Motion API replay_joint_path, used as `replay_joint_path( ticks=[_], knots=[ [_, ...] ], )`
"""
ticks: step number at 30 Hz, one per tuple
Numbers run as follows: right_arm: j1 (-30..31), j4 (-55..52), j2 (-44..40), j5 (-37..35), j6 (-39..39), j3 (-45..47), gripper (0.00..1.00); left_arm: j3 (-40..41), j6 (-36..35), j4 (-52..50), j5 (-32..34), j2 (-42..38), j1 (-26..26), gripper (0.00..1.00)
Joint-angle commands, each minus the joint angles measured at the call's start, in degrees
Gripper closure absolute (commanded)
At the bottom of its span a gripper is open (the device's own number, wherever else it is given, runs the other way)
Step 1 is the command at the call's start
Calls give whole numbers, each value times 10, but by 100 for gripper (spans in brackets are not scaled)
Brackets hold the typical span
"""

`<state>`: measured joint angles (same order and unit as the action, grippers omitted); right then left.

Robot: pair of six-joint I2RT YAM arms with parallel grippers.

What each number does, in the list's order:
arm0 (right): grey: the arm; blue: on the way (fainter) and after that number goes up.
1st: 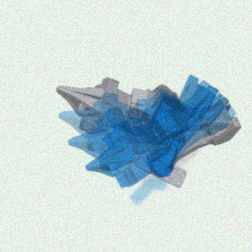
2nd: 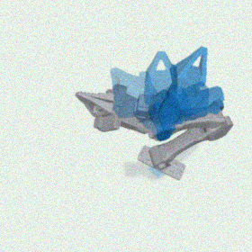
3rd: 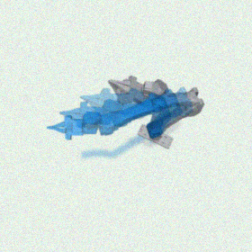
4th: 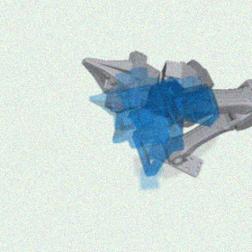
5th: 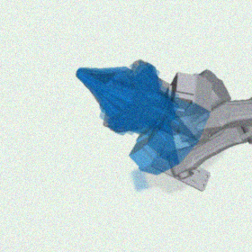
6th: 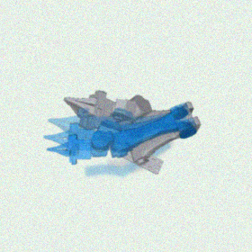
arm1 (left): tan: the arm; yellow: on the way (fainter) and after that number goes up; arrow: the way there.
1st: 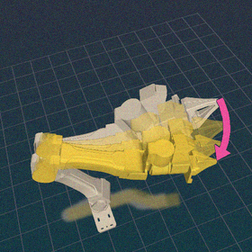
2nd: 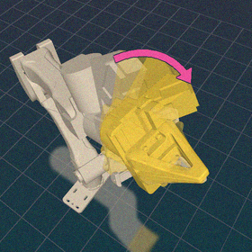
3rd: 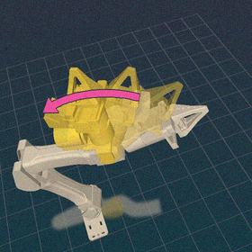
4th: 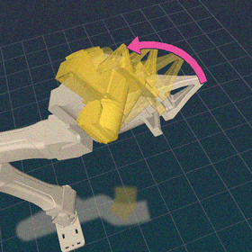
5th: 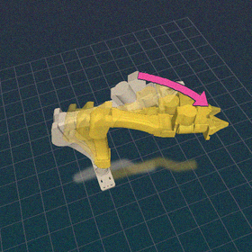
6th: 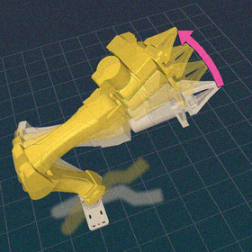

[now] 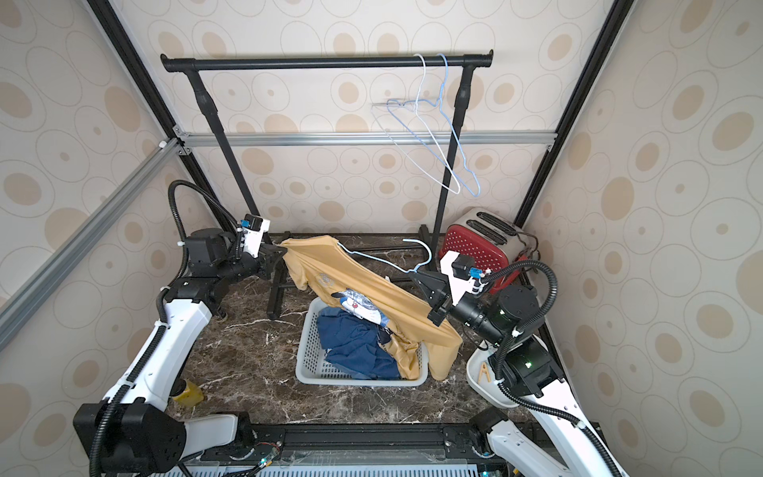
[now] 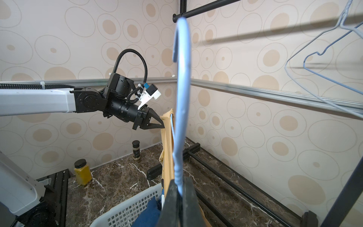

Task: Remove the clothespins securing t-shirts to the hanger
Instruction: Remove the T-shirt from the hanger.

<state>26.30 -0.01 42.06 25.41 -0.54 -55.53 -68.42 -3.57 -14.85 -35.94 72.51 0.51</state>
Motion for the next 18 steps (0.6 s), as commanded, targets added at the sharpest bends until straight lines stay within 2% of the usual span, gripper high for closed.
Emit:
replay_joint_path(
  ticks=[1,4,9,13,18],
  knots=[
    [-13,27,-27,-25,17,-10,100,-10,8,2,46,0,30,100],
    [-17,29,-24,-18,12,-13,100,-10,10,-1,34,3,32,100],
    [-17,29,34,86,-26,-34,100,-46,45,3,-19,23,32,100],
    [-16,37,46,100,-9,-21,100,-91,61,-10,22,32,39,100],
    [-16,-14,43,121,22,-19,100,-117,83,0,17,46,52,100]
  ],
)
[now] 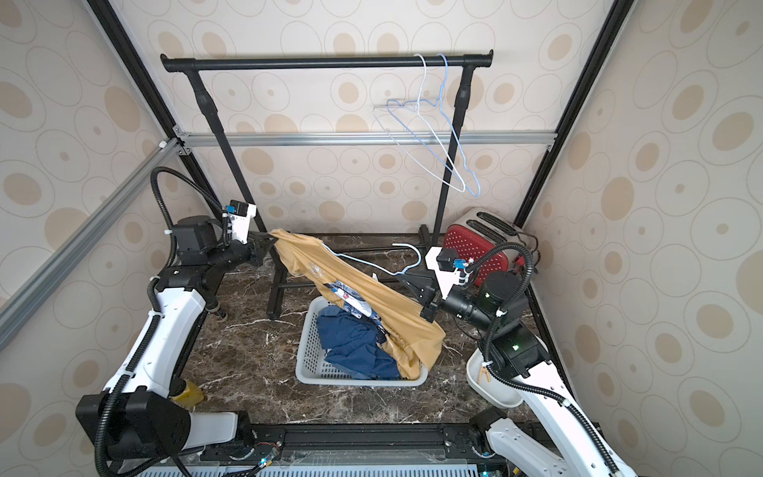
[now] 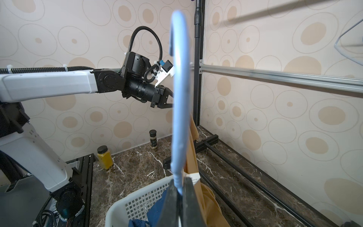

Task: Remove the clothespins securing t-shirts to the hanger
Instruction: Remove the T-shirt from the hanger.

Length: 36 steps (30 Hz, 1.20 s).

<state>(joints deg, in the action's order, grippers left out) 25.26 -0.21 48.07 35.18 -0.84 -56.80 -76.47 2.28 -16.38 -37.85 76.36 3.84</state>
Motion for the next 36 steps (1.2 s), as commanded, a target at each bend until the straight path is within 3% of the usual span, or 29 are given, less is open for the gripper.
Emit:
replay_joint_path(
  ticks=[1,5,8,12,17,20,27,30,36],
  knots=[
    [-5,-9,-24,21,29,0,100,-38,28,17,37,8,23,100],
    [-6,-20,-52,-9,47,18,100,-20,80,51,35,5,54,100],
    [-24,18,-69,-25,23,38,100,-6,81,48,34,-2,67,100],
    [-81,77,-62,14,-32,45,100,15,72,40,31,-20,71,100],
    [-84,98,-8,59,-70,13,100,34,100,67,-13,-37,71,100],
    [-61,154,30,46,-100,5,100,30,113,80,-19,-51,58,100],
    [57,205,152,-60,-78,-87,100,9,108,62,-8,-71,37,100],
    [66,246,208,-92,-117,-146,100,8,103,53,-8,-79,38,100],
    [94,248,294,-114,-119,-273,100,44,118,68,-15,-98,27,100]
  ],
)
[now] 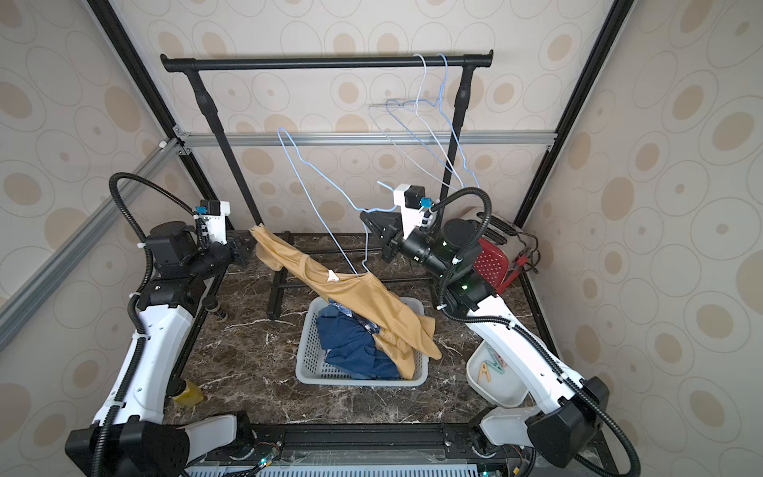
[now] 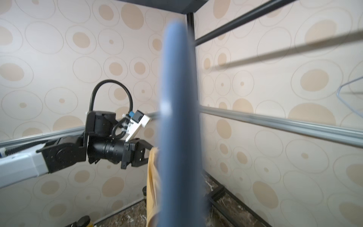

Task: Remove the clothespins securing t-shirts to the hanger
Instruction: Remove the T-shirt from the hanger, then place the T-shirt in the basket.

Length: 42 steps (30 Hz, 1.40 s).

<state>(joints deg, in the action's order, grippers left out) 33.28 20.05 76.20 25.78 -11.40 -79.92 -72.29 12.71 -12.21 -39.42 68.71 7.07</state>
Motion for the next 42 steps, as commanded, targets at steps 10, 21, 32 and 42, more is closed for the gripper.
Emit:
replay_joint_path(
  ticks=[10,21,32,42],
  knots=[
    [19,17,18,-46,13,-87,100,7,-66,-58,39,-55,-16,100],
    [8,-70,-80,-83,85,-8,100,-58,-100,-130,110,-116,44,100],
    [-9,-96,-92,-105,95,-7,100,-90,-96,-125,85,-101,-146,100],
    [-38,-118,-112,-119,103,-3,100,-186,-49,-194,77,-151,-276,100]
  ],
)
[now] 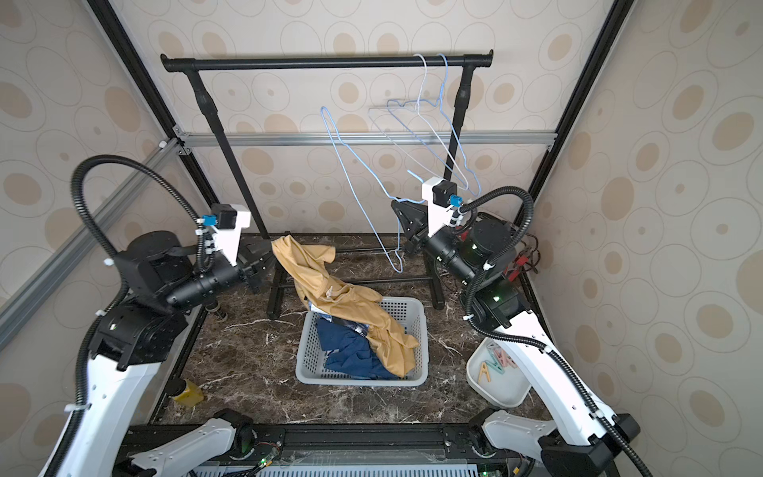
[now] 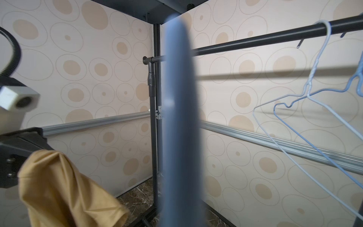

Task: Remove the clothespins securing t-shirts to the hanger
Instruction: Place the T-shirt in the basket.

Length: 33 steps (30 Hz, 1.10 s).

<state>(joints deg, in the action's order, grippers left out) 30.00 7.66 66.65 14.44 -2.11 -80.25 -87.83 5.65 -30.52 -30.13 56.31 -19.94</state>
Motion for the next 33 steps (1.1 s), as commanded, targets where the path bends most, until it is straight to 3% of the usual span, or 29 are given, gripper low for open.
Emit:
replay_joint_path(
  ticks=[1,8,12,14,19,29,33],
  knots=[
    [-5,4,-18,-7,12,1,100,-28,35,-4,-24,-34,-7,100],
    [-12,-5,-27,-20,15,8,100,62,96,42,-50,-47,-12,100],
    [-13,-10,-28,-21,18,11,100,138,85,83,3,-26,-93,100],
    [-15,-14,-28,-21,19,11,100,152,69,87,41,10,-148,100],
    [-19,-31,-28,-20,28,5,100,168,67,129,81,121,-225,100],
    [-37,-56,-41,-27,38,6,100,149,63,167,110,316,-286,100],
    [-46,-59,-43,-25,38,3,100,195,79,193,112,341,-287,100]
  ],
)
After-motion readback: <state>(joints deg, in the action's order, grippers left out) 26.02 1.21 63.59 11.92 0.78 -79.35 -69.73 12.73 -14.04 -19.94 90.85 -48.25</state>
